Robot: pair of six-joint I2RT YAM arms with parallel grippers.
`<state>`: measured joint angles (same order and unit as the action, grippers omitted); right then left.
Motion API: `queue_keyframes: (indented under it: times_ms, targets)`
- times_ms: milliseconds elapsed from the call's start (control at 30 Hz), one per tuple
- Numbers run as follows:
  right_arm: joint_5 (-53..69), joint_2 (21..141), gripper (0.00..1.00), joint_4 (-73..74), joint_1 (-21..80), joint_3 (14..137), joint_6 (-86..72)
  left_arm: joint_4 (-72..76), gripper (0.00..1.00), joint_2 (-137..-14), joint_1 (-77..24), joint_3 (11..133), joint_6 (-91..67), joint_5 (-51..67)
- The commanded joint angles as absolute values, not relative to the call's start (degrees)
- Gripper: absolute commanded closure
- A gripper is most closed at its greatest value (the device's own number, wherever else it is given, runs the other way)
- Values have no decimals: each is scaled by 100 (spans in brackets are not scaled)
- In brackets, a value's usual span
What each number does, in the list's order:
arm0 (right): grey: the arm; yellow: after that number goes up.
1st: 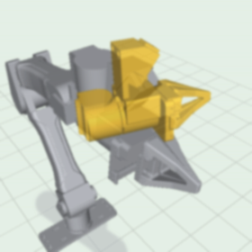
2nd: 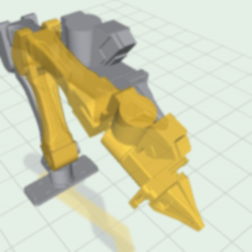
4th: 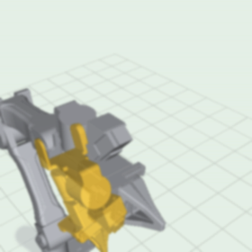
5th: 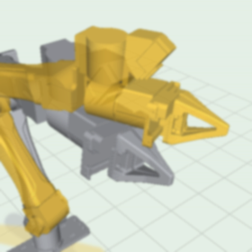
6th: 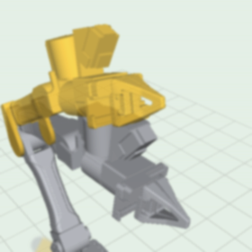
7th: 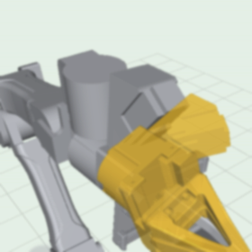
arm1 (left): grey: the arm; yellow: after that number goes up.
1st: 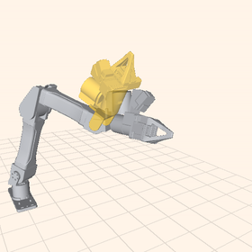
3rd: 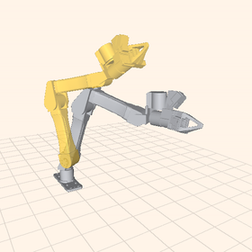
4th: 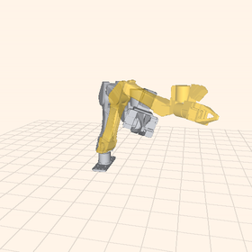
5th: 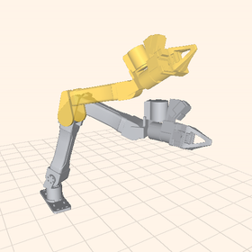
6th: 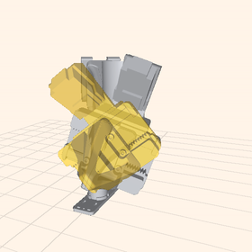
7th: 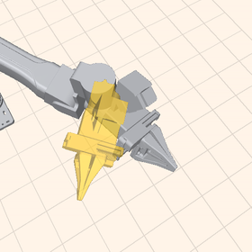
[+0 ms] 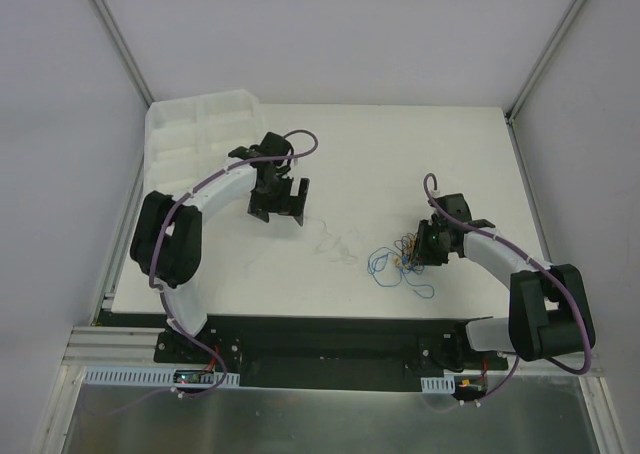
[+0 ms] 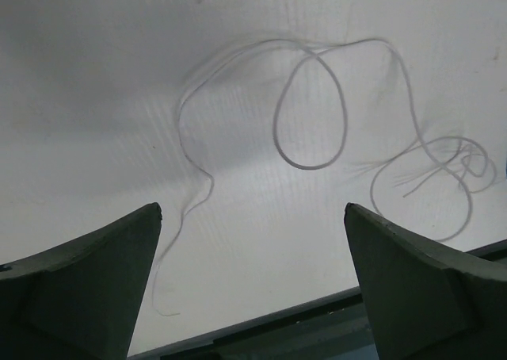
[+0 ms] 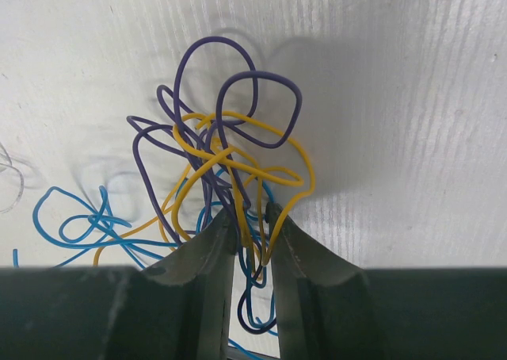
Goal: Untangle the cables
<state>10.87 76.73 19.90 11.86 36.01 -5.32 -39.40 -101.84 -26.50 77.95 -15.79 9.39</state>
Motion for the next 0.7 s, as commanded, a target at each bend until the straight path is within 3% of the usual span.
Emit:
queue_keyframes:
  times_ms: [0,367,667]
  targets:
    - [1028,7734,73,2145,1142,3568,-439,-3982,1,-10607,-2347,7647,-1309,1615]
    - [1011,7682,73,2127,1143,3533,-448,-1962,1,-10311,-2223,6435,-2170,4138]
    - [1037,7682,73,2118,1143,3533,-439,-1055,1,-10248,-2812,6100,-2189,4377]
